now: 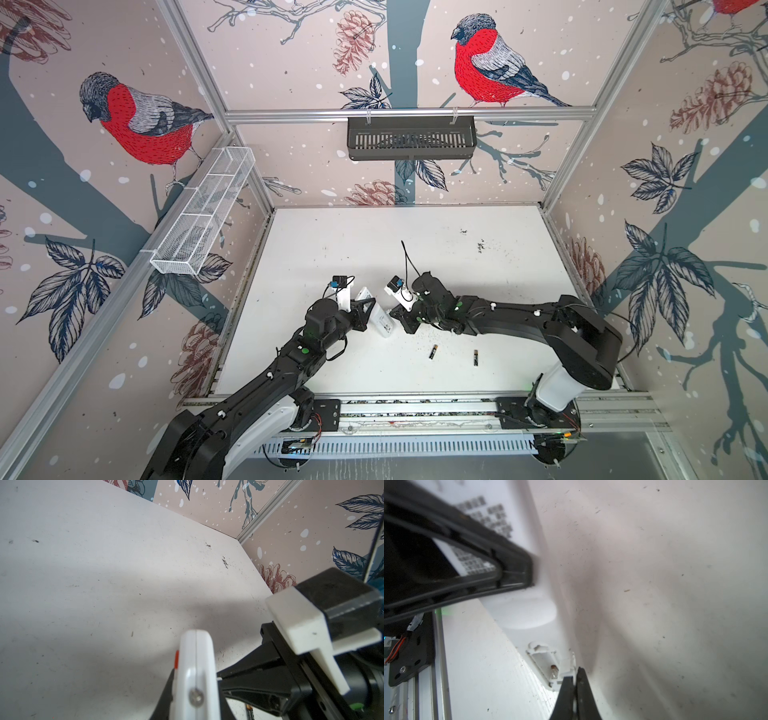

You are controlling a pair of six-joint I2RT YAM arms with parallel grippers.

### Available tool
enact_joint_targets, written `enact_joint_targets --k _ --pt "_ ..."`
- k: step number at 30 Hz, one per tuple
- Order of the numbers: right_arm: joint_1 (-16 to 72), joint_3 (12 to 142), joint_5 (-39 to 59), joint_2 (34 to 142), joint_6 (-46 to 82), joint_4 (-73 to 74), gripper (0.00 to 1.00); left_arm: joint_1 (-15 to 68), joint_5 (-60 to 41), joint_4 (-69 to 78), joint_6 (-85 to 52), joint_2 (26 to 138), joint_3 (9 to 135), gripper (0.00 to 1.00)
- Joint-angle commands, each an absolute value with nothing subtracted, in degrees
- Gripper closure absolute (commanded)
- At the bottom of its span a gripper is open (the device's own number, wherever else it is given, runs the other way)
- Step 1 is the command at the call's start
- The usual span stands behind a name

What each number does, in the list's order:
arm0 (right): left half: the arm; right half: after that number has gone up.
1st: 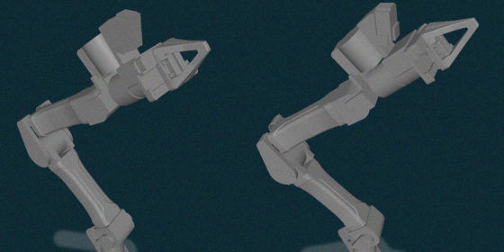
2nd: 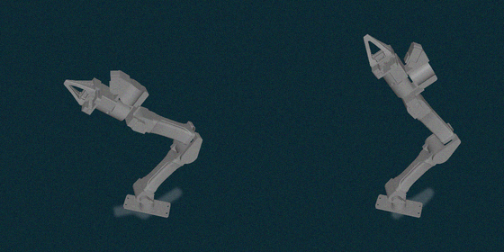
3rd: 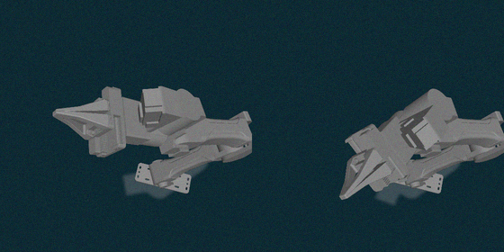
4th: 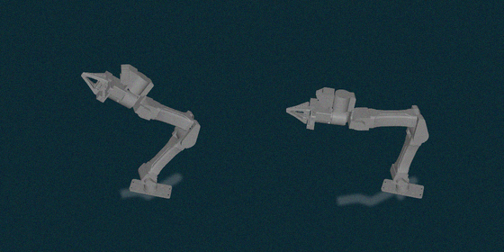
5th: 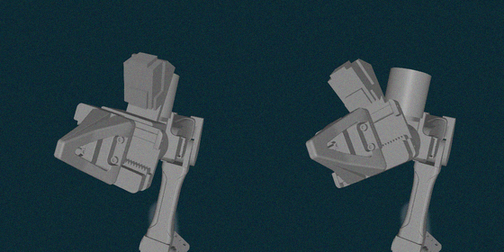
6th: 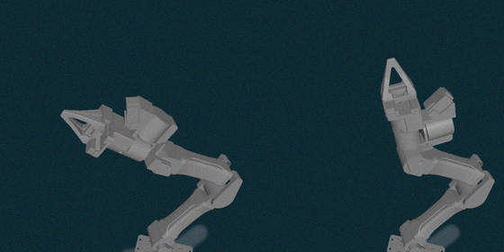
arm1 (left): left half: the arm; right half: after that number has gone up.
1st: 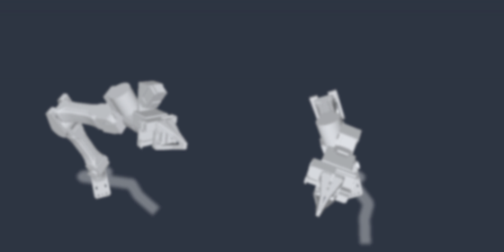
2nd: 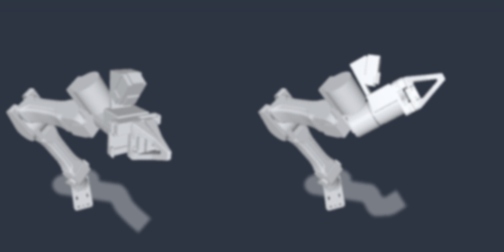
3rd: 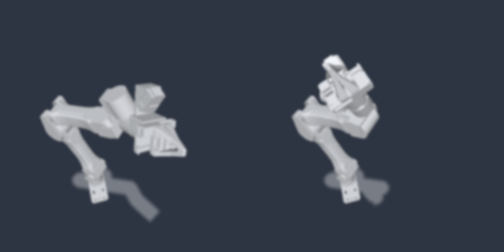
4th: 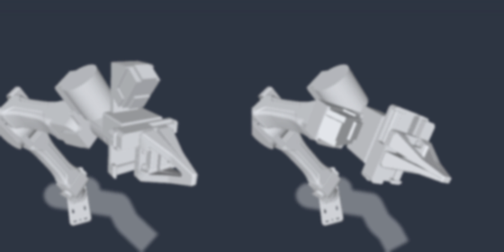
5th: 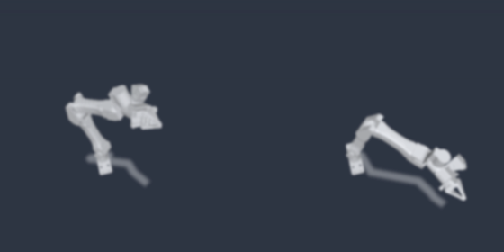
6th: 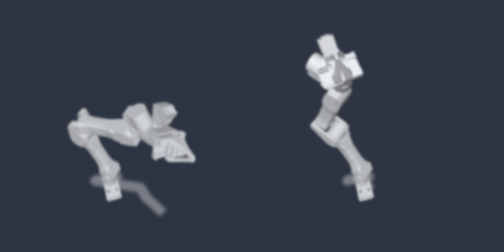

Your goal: Load the batteries into the remote control

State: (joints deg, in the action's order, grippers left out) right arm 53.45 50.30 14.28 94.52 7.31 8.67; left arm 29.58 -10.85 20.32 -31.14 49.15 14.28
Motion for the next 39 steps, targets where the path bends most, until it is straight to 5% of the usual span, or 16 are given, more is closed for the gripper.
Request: enact_joint_targets --k 1,6,14,20,39 --pt "51.86 49.5 12.56 93.48 7.63 6.82 0.94 29.25 -10.29 21.6 -31.08 48.96 14.51 1.0" --pt "48.08 48.21 8.39 91.95 8.7 4.31 0.94 29.23 -9.99 21.27 -31.07 48.98 14.59 1.0" --pt "44.09 61.03 -24.61 100.53 18.19 -22.62 0.94 29.18 -9.94 20.7 -31.02 48.48 14.77 1.0" --pt "41.29 65.92 -35.51 105.47 23.84 -32.26 0.94 29.18 -9.95 20.61 -31.11 47.99 14.58 1.0" --pt "43.94 69.01 -32.76 107.69 27.81 -32.29 0.76 29.17 -9.81 20.62 -30.98 47.44 14.24 1.0"
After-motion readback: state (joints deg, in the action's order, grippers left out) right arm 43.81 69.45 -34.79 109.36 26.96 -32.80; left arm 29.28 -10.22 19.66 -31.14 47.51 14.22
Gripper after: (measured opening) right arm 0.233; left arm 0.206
